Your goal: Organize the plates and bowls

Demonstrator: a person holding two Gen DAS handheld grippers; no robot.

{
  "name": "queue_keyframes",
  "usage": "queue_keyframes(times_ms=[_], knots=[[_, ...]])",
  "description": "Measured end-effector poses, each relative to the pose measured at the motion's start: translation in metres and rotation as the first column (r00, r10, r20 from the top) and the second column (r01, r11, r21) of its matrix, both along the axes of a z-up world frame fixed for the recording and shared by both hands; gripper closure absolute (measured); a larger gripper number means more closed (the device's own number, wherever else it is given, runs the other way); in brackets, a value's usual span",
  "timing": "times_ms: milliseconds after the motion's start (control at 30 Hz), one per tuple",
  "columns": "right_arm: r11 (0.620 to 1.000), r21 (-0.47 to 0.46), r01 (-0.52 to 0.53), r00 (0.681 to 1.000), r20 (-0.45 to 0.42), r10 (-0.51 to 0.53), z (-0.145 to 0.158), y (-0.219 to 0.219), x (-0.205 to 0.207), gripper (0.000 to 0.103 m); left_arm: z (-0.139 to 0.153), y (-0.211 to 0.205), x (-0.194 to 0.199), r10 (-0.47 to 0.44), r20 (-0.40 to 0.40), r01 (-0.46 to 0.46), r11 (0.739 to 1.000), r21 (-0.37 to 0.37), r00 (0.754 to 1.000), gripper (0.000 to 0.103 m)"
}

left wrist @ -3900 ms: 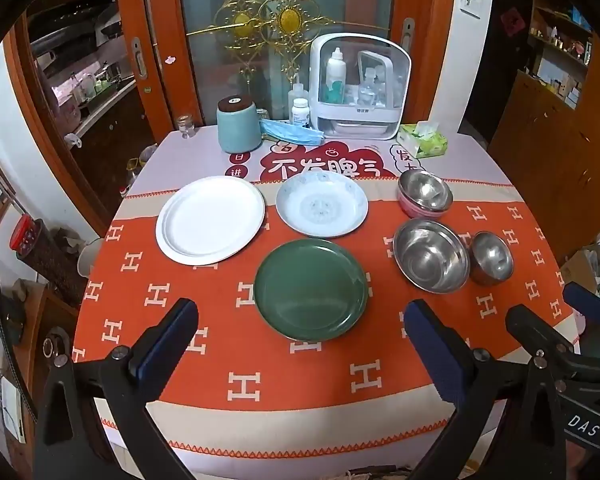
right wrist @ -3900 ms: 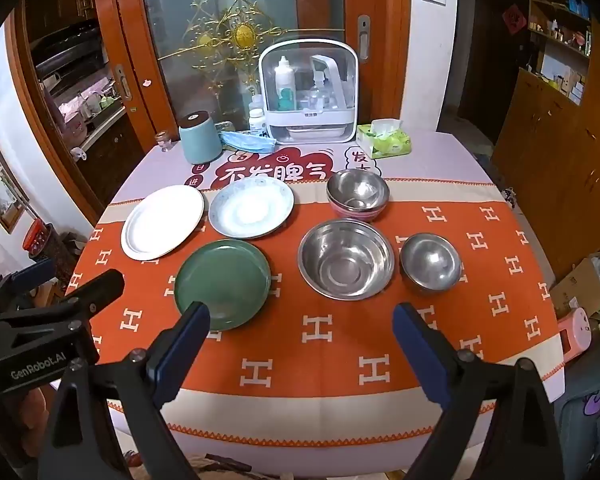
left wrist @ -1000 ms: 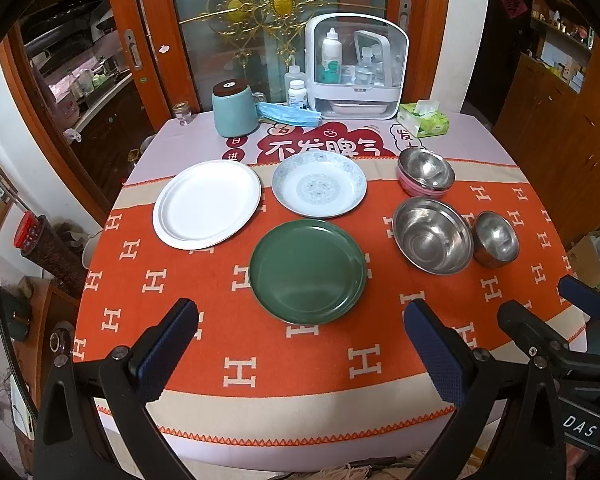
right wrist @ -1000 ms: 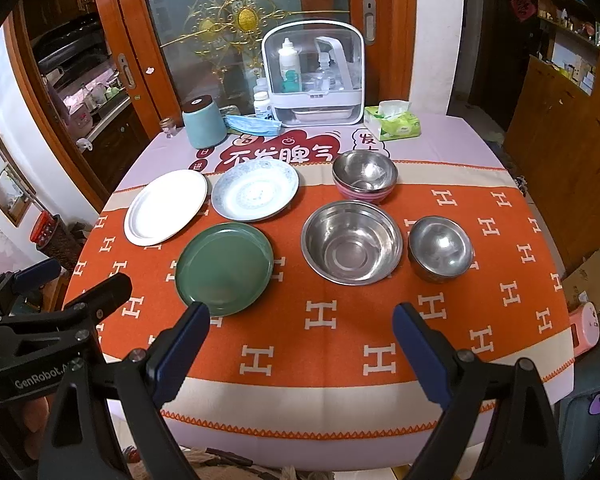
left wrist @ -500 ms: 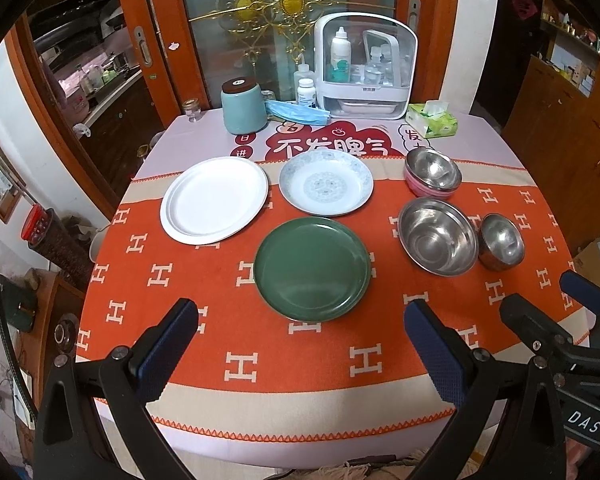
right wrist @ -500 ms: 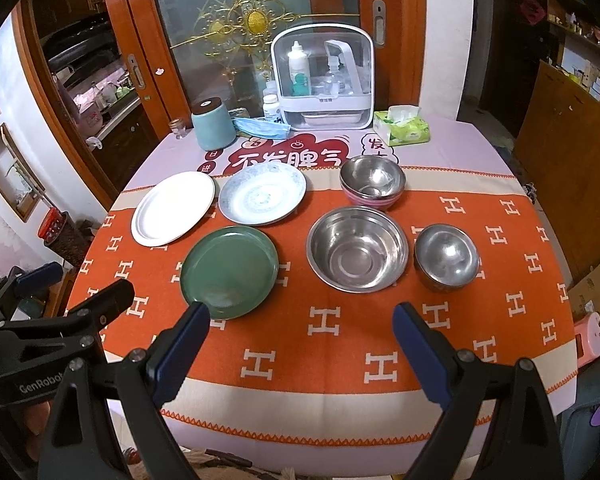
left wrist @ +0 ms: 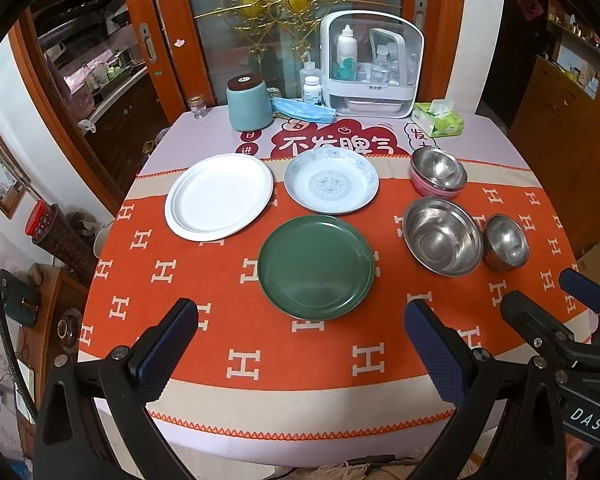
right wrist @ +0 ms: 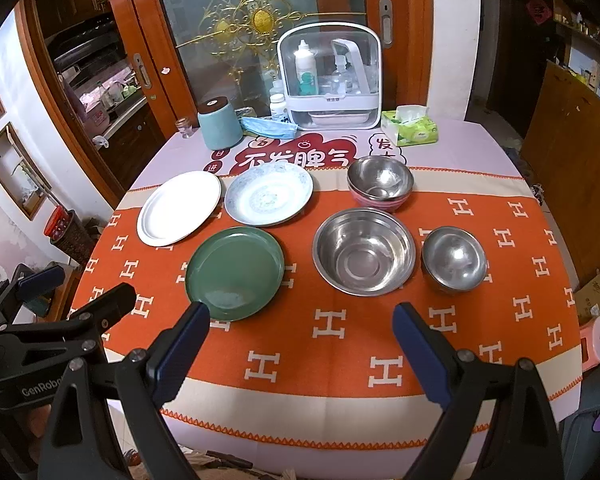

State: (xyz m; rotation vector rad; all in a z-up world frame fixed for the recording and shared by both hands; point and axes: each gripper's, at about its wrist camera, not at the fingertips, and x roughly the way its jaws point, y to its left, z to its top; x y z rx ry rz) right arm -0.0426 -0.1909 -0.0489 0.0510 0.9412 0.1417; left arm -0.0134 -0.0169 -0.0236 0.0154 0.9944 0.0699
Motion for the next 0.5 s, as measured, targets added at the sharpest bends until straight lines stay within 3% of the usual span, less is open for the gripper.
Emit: queue_keyframes(times_ms=[300,500], knots=[[0.994,0.095,-0.062,0.998,-0.011,0.063,-0.007,-0.001,0.006,0.01,0.001,0.007,-0.008,0.05,0.019,-0.05,0.999,-0.002,0.999,0.001],[0.976,0.173,-0.132,0.991,0.018,0.131,-0.01,0.01,0.01,0.01,0.01,0.028,-0.023,0.134,0.079,-0.134,0.991,0.0,0.988,0.001]])
